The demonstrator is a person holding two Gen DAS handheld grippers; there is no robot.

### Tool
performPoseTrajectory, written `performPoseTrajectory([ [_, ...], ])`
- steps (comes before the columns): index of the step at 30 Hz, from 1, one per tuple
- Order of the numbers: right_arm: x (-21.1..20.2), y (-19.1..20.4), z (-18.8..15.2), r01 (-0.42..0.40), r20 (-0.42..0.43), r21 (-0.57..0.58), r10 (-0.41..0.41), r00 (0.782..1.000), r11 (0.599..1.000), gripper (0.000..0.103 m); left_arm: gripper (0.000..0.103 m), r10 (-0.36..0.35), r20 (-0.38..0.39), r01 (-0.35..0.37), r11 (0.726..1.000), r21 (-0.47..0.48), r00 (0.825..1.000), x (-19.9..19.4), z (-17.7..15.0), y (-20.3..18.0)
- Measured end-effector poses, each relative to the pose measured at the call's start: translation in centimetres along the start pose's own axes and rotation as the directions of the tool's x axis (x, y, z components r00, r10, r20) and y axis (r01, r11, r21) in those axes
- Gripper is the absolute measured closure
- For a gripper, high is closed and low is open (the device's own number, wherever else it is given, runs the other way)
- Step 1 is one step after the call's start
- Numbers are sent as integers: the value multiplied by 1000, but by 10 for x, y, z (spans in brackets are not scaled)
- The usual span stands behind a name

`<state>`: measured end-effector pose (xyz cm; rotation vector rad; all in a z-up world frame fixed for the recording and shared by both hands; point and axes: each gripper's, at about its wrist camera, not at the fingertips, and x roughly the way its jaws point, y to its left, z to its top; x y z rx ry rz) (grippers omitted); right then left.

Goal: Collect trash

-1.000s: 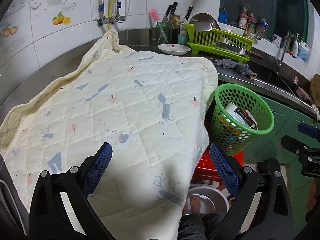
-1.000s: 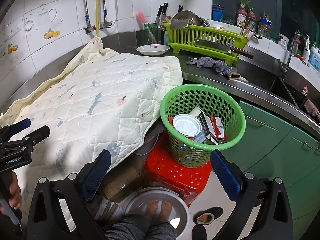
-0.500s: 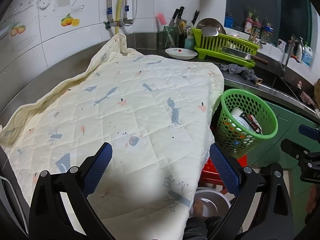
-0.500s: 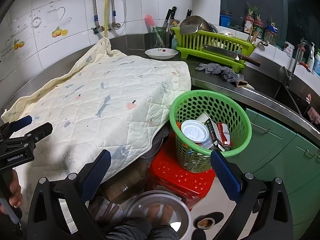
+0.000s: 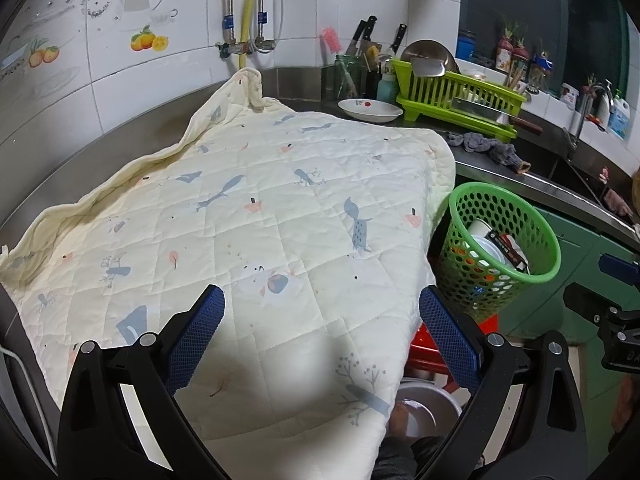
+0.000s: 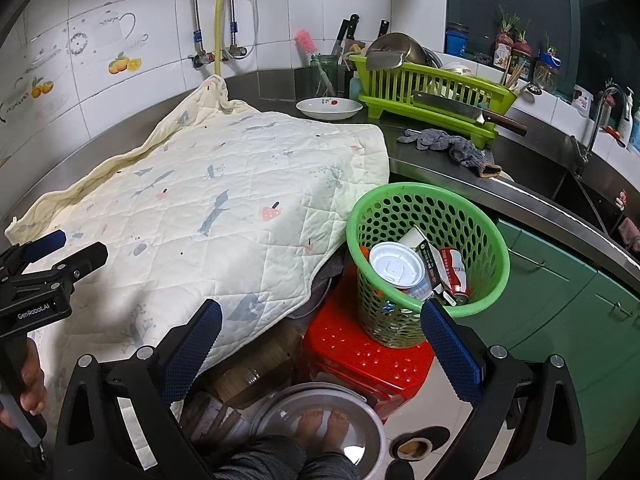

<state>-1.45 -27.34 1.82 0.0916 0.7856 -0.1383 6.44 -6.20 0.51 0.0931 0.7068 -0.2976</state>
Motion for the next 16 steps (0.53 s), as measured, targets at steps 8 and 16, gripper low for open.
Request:
performPoseTrajectory([
  [8, -1, 5, 3, -8, 7, -2, 8, 1000, 1000, 7, 7, 21, 0, -21, 1000, -16, 1000, -2, 2, 5],
  [16, -1, 11, 6, -16, 11, -25, 16, 1000, 1000, 7, 7, 23, -8, -24, 999, -39, 1000, -3, 2, 12],
])
